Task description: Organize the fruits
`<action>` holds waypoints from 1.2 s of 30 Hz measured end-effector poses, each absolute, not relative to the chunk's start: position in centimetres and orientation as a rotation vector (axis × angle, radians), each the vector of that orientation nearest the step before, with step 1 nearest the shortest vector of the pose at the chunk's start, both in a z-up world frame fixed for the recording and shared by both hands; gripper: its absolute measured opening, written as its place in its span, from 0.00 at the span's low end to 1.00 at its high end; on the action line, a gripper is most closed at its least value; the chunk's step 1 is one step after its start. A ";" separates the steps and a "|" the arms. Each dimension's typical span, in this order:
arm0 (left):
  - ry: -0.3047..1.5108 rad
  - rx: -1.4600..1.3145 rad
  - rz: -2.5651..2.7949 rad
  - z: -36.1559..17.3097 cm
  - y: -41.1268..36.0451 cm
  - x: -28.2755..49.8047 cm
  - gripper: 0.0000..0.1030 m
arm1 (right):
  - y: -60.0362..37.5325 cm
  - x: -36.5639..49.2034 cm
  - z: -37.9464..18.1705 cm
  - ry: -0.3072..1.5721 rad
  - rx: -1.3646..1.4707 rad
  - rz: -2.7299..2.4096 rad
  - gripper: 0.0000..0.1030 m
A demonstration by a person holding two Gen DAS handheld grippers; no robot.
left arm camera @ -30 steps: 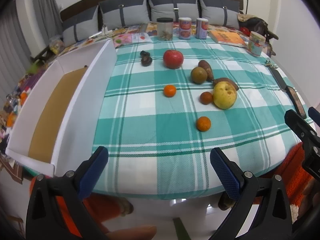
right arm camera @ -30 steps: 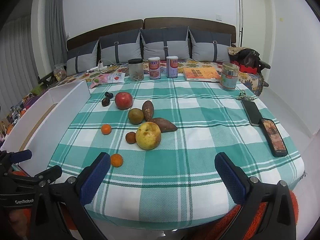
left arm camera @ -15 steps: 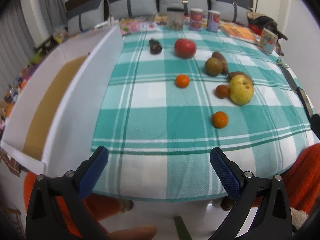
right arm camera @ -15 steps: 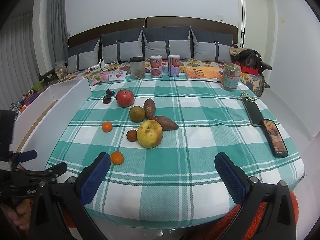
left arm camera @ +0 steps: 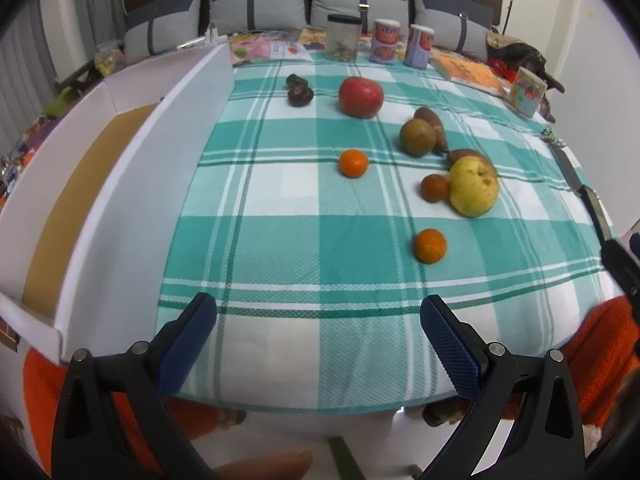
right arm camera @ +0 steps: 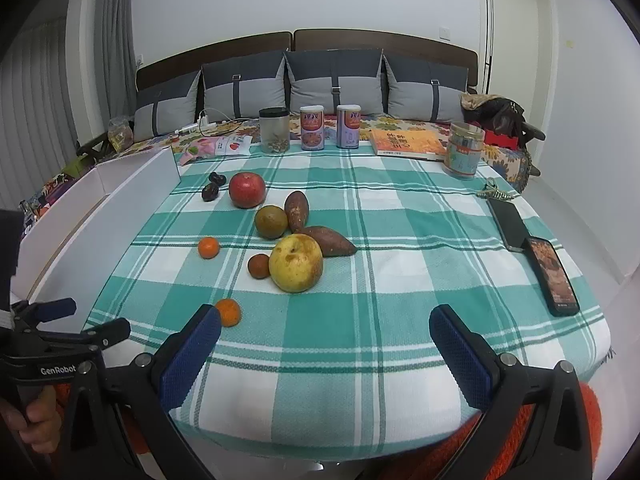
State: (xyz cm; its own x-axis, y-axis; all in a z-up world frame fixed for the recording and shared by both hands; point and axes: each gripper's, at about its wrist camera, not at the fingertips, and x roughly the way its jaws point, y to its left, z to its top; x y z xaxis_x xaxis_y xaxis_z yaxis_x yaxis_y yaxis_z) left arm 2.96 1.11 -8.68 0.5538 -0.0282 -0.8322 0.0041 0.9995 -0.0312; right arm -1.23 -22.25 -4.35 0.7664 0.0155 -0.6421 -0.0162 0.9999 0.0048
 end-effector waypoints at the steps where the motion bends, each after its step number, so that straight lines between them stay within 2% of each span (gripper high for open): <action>1: 0.995 -0.022 -0.012 -9.2 1.3 3.4 0.99 | -22.3 -0.9 -4.5 0.697 -0.002 0.018 1.00; 13: 1.100 0.011 -0.001 -16.0 2.7 8.8 1.00 | -25.1 7.1 -10.6 0.879 -0.065 -0.072 1.00; 24: 1.025 0.000 0.001 -16.1 2.6 7.7 1.00 | -27.0 8.2 -16.2 1.013 -0.035 -0.095 1.00; 36: 1.010 0.013 -0.025 -16.1 2.9 7.8 1.00 | -27.5 7.9 -16.9 1.002 0.028 -0.079 1.00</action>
